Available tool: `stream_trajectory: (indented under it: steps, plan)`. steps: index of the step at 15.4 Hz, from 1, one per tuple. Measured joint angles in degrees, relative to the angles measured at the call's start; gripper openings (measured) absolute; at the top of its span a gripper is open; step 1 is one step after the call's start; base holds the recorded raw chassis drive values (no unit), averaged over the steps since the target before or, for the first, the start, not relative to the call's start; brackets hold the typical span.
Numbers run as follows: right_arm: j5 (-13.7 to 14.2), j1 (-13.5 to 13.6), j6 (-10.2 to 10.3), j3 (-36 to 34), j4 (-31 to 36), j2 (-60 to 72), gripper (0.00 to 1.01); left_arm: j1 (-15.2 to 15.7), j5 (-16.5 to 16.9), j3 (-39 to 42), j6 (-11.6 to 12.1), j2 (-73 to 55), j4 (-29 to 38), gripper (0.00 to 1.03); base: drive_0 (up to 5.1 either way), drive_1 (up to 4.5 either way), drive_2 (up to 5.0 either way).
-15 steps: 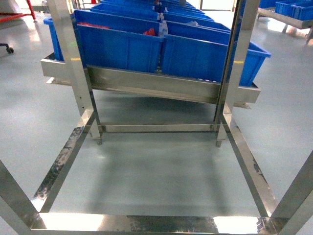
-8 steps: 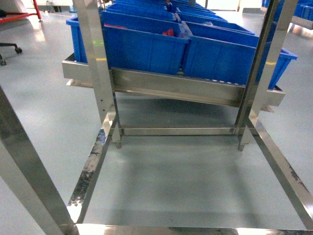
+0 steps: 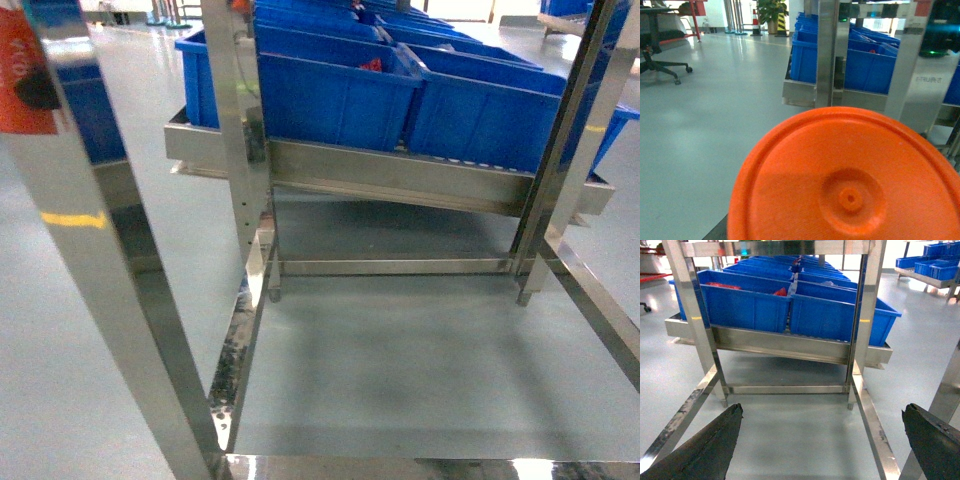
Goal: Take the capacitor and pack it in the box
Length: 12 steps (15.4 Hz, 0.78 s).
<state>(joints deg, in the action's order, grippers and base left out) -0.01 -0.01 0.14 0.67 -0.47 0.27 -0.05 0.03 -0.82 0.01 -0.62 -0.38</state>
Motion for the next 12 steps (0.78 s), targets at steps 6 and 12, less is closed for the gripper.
stream_trajectory:
  steps: [6, 12]
  plan:
    - [0.0, 0.0, 0.0, 0.0, 0.22, 0.0, 0.98, 0.0, -0.13, 0.0, 0.0, 0.0, -0.04, 0.43, -4.7, 1.36, 3.7]
    - [-0.02, 0.0, 0.0, 0.0, 0.09, 0.0, 0.98, 0.0, -0.07, 0.0, 0.0, 0.0, -0.04, 0.43, -4.8, 1.43, 3.5]
